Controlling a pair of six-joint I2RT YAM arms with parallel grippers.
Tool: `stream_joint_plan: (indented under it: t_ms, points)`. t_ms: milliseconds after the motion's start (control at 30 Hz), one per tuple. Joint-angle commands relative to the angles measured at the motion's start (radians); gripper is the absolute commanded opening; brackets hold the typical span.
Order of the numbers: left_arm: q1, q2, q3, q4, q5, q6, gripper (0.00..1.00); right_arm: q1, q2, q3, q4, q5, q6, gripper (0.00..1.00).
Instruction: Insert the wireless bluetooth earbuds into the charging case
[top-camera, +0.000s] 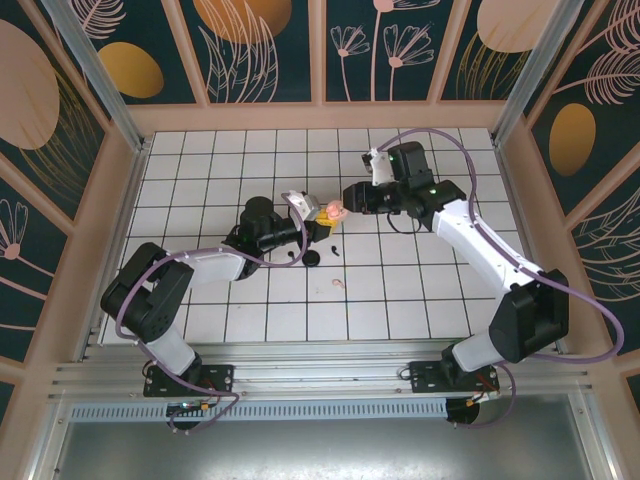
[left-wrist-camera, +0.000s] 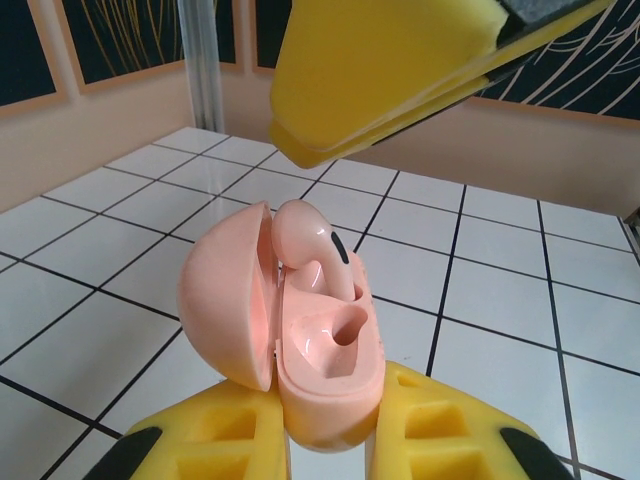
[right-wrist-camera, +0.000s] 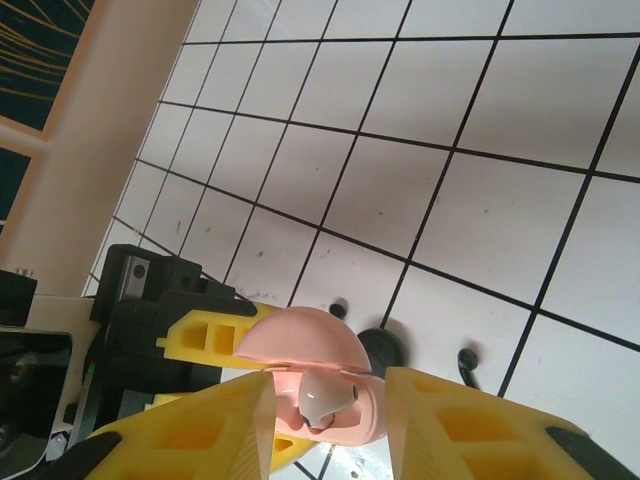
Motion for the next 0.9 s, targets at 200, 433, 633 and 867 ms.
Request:
stream_joint_plan:
  t_ms: [200,433,633,867]
  points:
    - [-0.006,-0.029,0.007,-0.013,0.018,0.035,0.13,0.044,0.048,0.08,-0.095,0.073,-0.066,0.36]
    - [-0.005,-0.033,0.007,-0.016,0.015,0.033,0.13,0.053,0.066,0.088,-0.117,0.113,-0.074,0.35]
    - [-0.005,-0.034,0.011,-0.018,0.016,0.034,0.13,0.058,0.073,0.086,-0.119,0.119,-0.07,0.32]
    - [-0.006,-0.03,0.02,-0.027,0.015,0.033,0.12,0.056,0.073,0.08,-0.121,0.098,-0.012,0.29]
